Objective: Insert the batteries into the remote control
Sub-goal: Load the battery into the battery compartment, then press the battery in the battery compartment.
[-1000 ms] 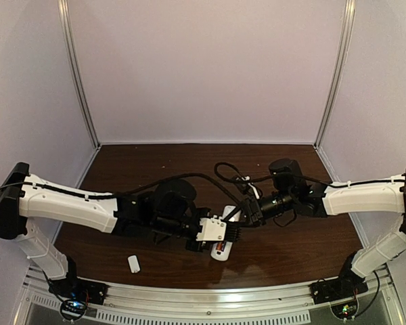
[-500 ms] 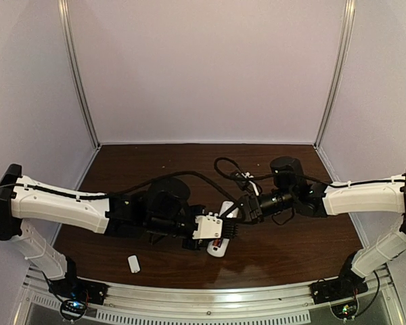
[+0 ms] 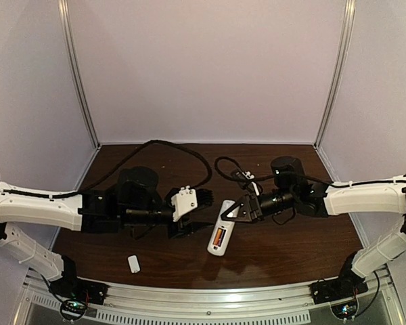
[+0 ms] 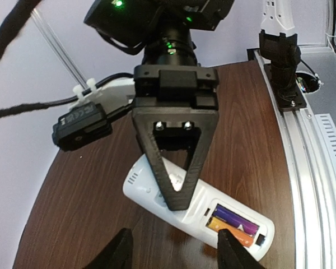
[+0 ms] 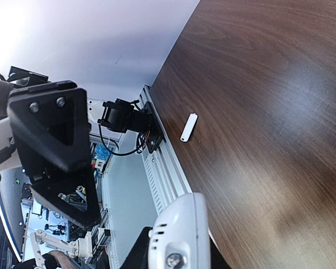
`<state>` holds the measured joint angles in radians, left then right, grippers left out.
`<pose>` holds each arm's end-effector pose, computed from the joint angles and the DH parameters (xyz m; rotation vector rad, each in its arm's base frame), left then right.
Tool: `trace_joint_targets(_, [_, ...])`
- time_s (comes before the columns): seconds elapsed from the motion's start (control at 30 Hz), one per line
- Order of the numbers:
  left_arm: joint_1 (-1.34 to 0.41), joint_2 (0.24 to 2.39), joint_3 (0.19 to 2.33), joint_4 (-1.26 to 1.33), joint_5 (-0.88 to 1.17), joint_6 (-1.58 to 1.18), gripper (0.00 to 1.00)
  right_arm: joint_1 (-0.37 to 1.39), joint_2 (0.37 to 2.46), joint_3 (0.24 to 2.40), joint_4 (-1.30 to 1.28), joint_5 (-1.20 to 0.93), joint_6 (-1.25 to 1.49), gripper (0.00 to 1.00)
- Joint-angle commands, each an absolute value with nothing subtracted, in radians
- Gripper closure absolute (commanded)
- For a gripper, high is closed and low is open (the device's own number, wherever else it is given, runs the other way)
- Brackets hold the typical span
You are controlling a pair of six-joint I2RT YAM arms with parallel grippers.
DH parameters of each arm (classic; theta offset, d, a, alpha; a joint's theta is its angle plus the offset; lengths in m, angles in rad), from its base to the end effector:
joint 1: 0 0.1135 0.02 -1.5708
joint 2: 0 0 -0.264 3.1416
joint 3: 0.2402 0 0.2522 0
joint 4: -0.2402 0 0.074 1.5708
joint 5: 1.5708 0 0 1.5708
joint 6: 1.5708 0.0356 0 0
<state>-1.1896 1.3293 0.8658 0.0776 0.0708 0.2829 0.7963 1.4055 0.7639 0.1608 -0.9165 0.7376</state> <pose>0.1109 -0.2834 0.2728 1.3886 1.4607 -0.6581 0.1851 0.2296 0.2311 -0.7564 2.2832 1.7879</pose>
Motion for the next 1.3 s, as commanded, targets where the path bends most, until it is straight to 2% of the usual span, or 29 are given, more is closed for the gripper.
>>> trace_joint_targets(0.0, [-1.154, 1.286, 0.811, 0.14, 0.071, 0.042, 0.44, 0.789, 1.344, 0.799, 0.176, -0.862, 0.708, 1.0])
trace_joint_targets(0.3, [-1.133, 1.337, 0.798, 0.229, 0.122, -0.301, 0.32, 0.789, 1.313, 0.802, 0.219, -0.836, 0.695, 1.0])
trace_joint_targets(0.47, [-1.121, 1.398, 0.815, 0.278, 0.206, -0.412, 0.32, 0.79, 1.3, 0.81, 0.2, -0.822, 0.672, 1.0])
trace_joint_targets(1.27, [-1.066, 1.507, 0.841, 0.288, 0.273, -0.49, 0.64, 0.795, 1.269, 0.808, 0.214, -0.85, 0.656, 1.0])
